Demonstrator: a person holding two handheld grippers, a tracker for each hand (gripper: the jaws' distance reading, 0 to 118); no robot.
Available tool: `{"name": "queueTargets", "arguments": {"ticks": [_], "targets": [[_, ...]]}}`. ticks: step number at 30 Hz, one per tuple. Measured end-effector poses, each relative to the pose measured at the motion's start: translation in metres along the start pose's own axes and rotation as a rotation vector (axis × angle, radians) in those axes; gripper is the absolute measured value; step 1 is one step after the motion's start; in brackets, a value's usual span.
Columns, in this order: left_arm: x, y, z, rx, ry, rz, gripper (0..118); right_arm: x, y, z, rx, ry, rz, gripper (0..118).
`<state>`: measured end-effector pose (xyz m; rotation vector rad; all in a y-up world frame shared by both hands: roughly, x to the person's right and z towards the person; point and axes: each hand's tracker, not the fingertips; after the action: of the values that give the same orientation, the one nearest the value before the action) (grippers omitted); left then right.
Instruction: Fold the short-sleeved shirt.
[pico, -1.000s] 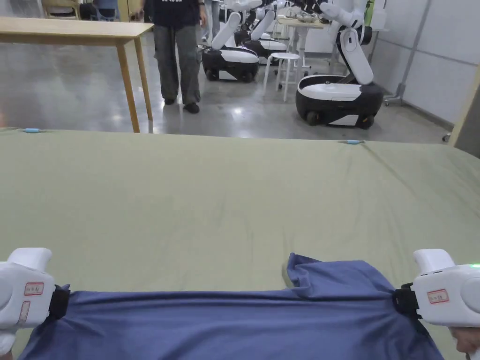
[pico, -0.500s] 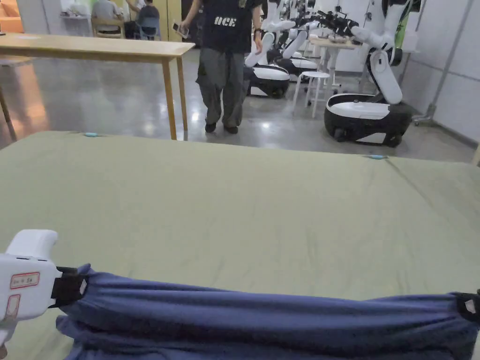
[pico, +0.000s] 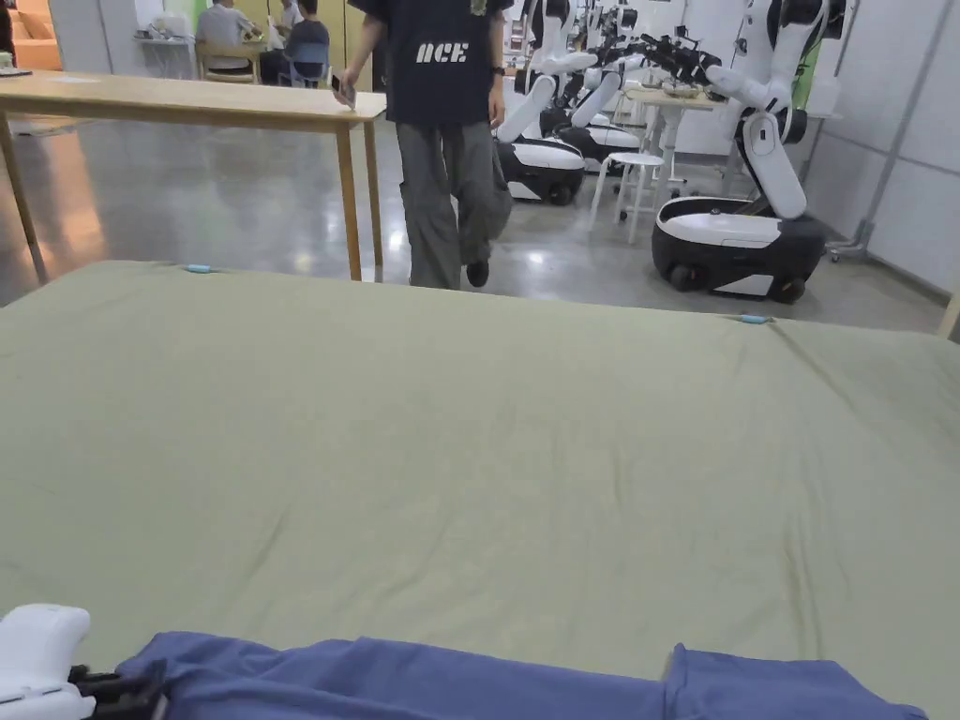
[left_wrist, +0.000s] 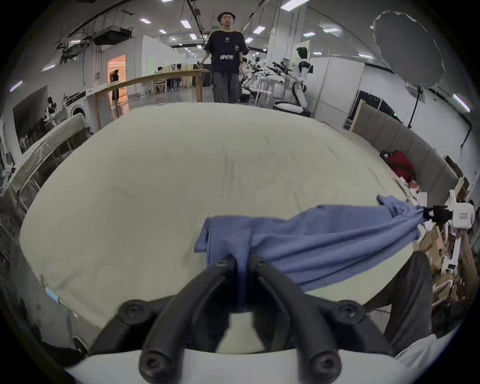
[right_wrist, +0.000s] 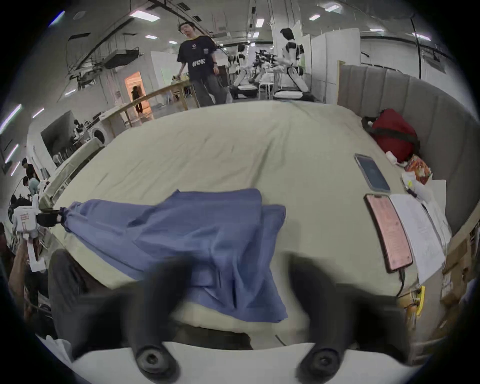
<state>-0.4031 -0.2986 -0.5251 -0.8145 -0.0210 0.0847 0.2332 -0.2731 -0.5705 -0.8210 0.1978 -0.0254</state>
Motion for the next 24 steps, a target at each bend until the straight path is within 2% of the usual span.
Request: {"name": "queueTargets", "arguments": {"ticks": [1,2,3,5,6,7,8,9,10,13,14,16,24], "targets": [[-0.004,-0.003,-0.007,-0.038,0.048,-0.008,116,0.0,0.0,-0.004,-0.022,-0.013,0.0,118],[-0.005,-0.005,-0.008,-0.038,0.065,-0.011,111,0.0,-0.002,-0.005,-0.018,-0.024,0.002,115],[-0.006,-0.005,-0.003,-0.005,0.061,-0.017,110,0.001,-0.002,0.0,0.059,-0.02,0.01,115],[-0.004,-0.002,0.002,-0.005,0.099,-0.006,110,-0.001,0.006,0.001,0.034,-0.059,0.006,115],[-0.004,-0.001,0.006,0.035,0.12,0.001,106,0.001,0.006,0.002,0.065,-0.066,0.002,114],[-0.002,0.001,0.01,0.068,0.126,0.011,97,0.002,0.004,0.003,0.1,-0.074,-0.007,107],[0.001,0.005,0.016,0.08,0.13,0.019,68,-0.001,0.007,0.005,0.114,-0.086,-0.006,75],[0.008,0.008,0.025,0.116,0.138,0.026,28,-0.006,0.009,0.009,0.155,-0.099,0.001,27],[0.013,0.01,0.032,0.174,0.149,0.024,0,-0.012,0.009,0.014,0.207,-0.121,0.015,1],[0.035,0.016,0.05,0.322,0.146,0.024,1,-0.041,0.014,0.03,0.342,-0.189,0.016,1],[0.039,0.018,0.055,0.325,0.14,0.049,1,-0.048,0.015,0.034,0.356,-0.177,0.032,1],[0.048,0.02,0.063,0.372,0.117,0.077,1,-0.064,0.015,0.04,0.415,-0.197,0.014,1],[0.06,0.026,0.091,0.468,0.14,0.096,1,-0.117,0.011,0.054,0.522,-0.207,0.039,1]]}}
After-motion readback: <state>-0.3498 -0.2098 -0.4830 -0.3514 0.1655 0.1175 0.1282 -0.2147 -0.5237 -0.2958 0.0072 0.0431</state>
